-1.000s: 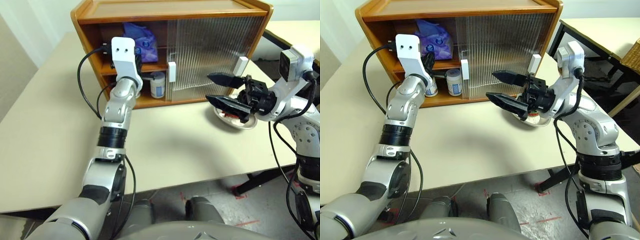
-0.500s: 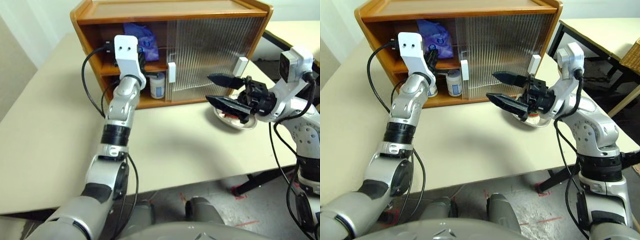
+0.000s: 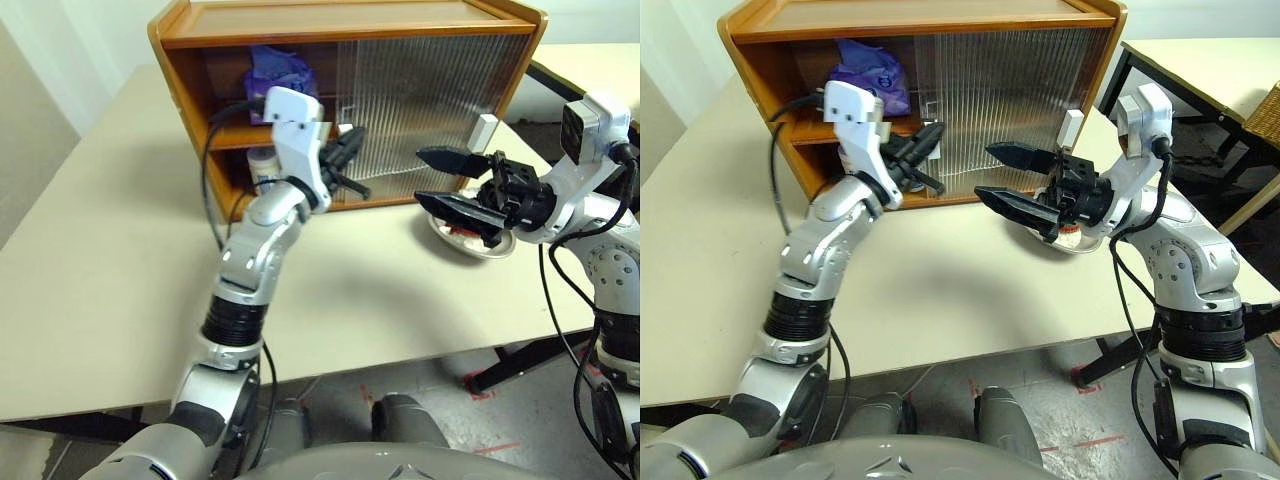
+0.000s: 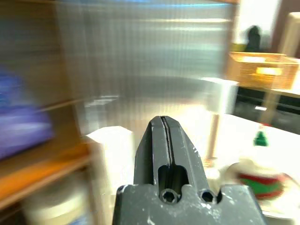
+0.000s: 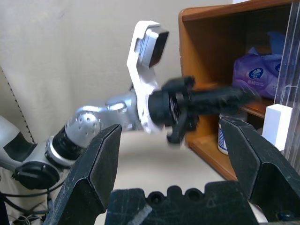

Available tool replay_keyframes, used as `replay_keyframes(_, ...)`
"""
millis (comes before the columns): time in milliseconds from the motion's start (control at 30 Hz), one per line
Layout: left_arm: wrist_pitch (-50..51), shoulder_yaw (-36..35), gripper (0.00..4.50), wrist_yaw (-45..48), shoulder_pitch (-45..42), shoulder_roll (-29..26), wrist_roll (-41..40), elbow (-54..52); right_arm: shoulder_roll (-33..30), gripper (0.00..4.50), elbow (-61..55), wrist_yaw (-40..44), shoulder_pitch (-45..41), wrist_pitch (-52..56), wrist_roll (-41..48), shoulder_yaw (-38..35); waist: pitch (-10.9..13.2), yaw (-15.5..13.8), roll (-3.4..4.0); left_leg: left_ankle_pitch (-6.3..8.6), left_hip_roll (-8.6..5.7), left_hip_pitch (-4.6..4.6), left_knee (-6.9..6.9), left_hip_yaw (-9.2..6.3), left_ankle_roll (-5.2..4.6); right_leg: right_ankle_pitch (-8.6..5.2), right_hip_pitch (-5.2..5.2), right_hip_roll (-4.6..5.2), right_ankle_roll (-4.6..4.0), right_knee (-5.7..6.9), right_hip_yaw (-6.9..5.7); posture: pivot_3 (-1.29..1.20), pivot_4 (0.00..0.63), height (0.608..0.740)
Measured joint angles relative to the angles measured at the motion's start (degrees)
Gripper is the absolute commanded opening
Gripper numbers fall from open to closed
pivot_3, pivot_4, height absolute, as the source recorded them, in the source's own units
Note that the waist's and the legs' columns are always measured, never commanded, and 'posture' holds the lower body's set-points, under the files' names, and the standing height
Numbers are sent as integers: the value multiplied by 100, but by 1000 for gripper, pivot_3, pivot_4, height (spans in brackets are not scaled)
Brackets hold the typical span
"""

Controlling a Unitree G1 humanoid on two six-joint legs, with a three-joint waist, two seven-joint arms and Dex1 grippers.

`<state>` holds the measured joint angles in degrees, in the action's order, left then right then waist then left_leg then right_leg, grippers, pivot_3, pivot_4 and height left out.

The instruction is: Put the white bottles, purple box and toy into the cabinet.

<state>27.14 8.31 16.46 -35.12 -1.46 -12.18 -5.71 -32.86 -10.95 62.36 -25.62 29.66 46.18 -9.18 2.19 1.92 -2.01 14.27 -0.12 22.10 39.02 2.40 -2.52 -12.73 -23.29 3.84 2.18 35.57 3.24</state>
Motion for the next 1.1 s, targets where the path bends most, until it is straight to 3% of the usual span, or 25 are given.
replay_keyframes(300,-524,202,26,11,14,103,328,804,-93,4500,-99,-89,73,81,21,-36,-3,17,5,-1,1,-1,0,0,-2,-3,-3,-17,-5,-2,10,-70,0,740)
replay_keyframes(667,-1683,125,26,-646,-343,753,766,2284,-198,4500,-327,-271,213,219,97,-74,-2,33,4,2,-1,5,0,1,3,-2,-5,-13,2,-11,10,-98,0,740)
replay_keyframes(1100,-2300,-174,26,-1554,-280,820,1084,2486,-273,4500,-429,-352,238,259,208,-83,-2,28,4,3,0,5,0,1,5,-2,-4,-13,4,-10,11,-78,0,740)
